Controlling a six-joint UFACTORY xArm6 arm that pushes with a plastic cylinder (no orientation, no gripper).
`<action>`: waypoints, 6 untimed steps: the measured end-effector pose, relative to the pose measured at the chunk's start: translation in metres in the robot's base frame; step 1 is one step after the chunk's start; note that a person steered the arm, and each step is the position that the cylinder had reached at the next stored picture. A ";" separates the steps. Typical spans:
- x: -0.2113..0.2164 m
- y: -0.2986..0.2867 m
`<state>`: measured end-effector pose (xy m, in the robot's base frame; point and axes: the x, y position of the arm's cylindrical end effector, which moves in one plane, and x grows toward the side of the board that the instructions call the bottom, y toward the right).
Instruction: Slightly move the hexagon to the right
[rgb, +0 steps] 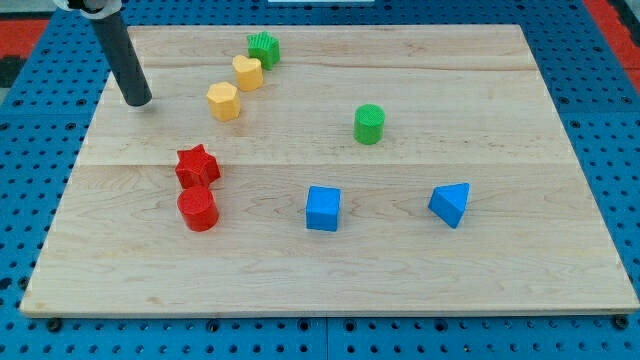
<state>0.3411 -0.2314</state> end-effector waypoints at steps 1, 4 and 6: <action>0.000 0.000; -0.002 0.021; 0.028 0.084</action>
